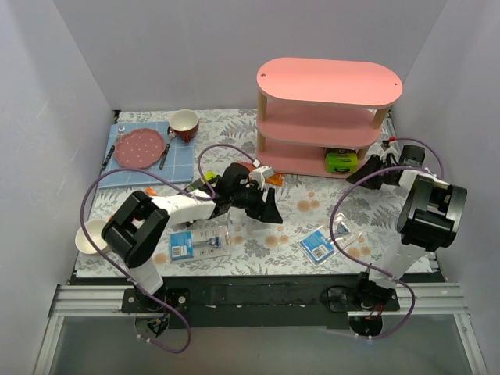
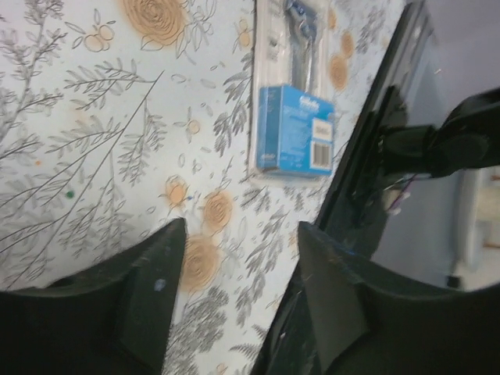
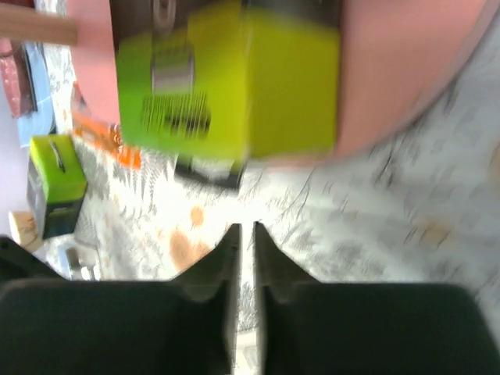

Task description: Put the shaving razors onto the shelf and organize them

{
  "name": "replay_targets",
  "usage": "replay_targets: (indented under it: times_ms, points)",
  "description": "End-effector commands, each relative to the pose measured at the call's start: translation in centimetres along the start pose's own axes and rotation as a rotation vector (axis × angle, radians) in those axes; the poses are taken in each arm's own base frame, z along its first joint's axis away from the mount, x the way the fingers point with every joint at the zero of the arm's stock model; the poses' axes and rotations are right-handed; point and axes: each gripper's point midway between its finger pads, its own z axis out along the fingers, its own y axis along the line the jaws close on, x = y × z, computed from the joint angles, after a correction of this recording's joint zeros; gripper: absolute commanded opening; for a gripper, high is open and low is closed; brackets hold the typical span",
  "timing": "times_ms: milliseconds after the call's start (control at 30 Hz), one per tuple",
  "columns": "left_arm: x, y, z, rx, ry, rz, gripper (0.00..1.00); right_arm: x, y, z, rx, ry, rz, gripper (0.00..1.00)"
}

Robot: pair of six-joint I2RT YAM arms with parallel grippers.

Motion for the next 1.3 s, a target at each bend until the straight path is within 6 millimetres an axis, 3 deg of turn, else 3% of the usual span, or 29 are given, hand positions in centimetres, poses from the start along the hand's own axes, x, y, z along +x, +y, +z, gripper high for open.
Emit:
replay_targets:
  times_ms: [0, 33, 100, 133, 167, 267, 300, 333, 367, 433, 467, 500, 567, 767, 800, 867, 900, 967, 1067, 1100, 1267]
  points:
    - [-2.3, 0.1, -3.4, -0.137, -0.026, 0.235, 0.65, 3.8, 2.1, -3.3, 0.021, 0.047, -0.071, 0.38]
    - [-2.7, 0.5, -4.2, -0.19, -0.016, 0.263, 0.73, 5.3, 2.2, -3.9, 0.033, 0.08, -0.061, 0.57]
    - [-4.2, 0.9, -6.2, -0.256, -0.032, 0.383, 0.88, 6.8, 2.9, -5.3, 0.058, 0.08, -0.085, 0.69]
    - [-4.9, 1.3, -7.4, -0.314, -0.022, 0.409, 0.95, 7.5, 3.3, -5.8, 0.059, 0.09, -0.087, 0.94]
    - [-5.6, 1.4, -8.5, -0.355, -0.03, 0.46, 0.98, 7.9, 3.9, -6.1, 0.052, 0.087, -0.096, 0.98]
    - [-6.9, 4.0, -11.9, -0.531, 0.02, 0.562, 0.98, 8.5, 6.1, -6.9, 0.035, 0.064, -0.147, 0.98]
    - [-7.4, 5.9, -13.3, -0.592, 0.041, 0.565, 0.98, 8.6, 7.4, -7.0, 0.024, 0.055, -0.192, 0.98]
    - [-6.4, 7.5, -14.5, -0.634, 0.113, 0.527, 0.98, 8.6, 8.0, -7.0, 0.028, 0.054, -0.227, 0.98]
    - [-7.5, 9.3, -16.5, -0.694, 0.113, 0.482, 0.98, 8.8, 8.7, -6.9, 0.024, 0.057, -0.268, 0.98]
    - [-6.1, 12.8, -18.3, -0.759, 0.203, 0.377, 0.98, 9.7, 11.4, -6.2, 0.003, 0.081, -0.4, 0.98]
    - [-6.0, 15.0, -20.2, -0.81, 0.199, 0.313, 0.98, 9.9, 12.2, -6.0, -0.012, 0.087, -0.492, 0.98]
    - [-5.8, 16.3, -21.0, -0.84, 0.199, 0.276, 0.98, 10.9, 13.8, -5.5, -0.049, 0.113, -0.565, 0.98]
    - [-5.3, 18.8, -23.5, -0.897, 0.17, 0.186, 0.98, 10.5, 15.2, -5.3, -0.07, 0.106, -0.651, 0.98]
    - [-3.4, 22.6, -27.9, -0.966, 0.139, -0.034, 0.98, 9.4, 20.1, -3.2, -0.127, 0.123, -0.832, 0.98]
    - [-2.9, 22.4, -27.8, -0.935, 0.152, -0.06, 0.98, 10.5, 21.4, -2.0, -0.161, 0.162, -0.878, 0.98]
    - [-2.9, 22.8, -28.0, -0.919, 0.143, -0.081, 0.98, 10.1, 24.1, -0.8, -0.196, 0.148, -0.93, 0.98]
    - [-3.2, 22.7, -27.4, -0.891, 0.127, -0.066, 0.98, 11.2, 24.6, 0.7, -0.215, 0.193, -0.932, 0.98]
    - [-2.9, 22.6, -26.4, -0.833, 0.125, -0.048, 0.97, 11.5, 26.3, 2.0, -0.248, 0.207, -0.921, 0.98]
    - [-2.6, 22.3, -24.6, -0.746, 0.142, -0.038, 0.87, 10.8, 27.5, 4.1, -0.259, 0.216, -0.887, 0.98]
    - [-1.6, 22.5, -23.8, -0.718, 0.189, -0.037, 0.79, 10.6, 27.7, 4.8, -0.26, 0.219, -0.882, 0.98]
    - [0.2, 20.3, -19.2, -0.558, 0.31, 0.052, 0.58, 11.2, 27.2, 5.9, -0.253, 0.238, -0.855, 0.98]
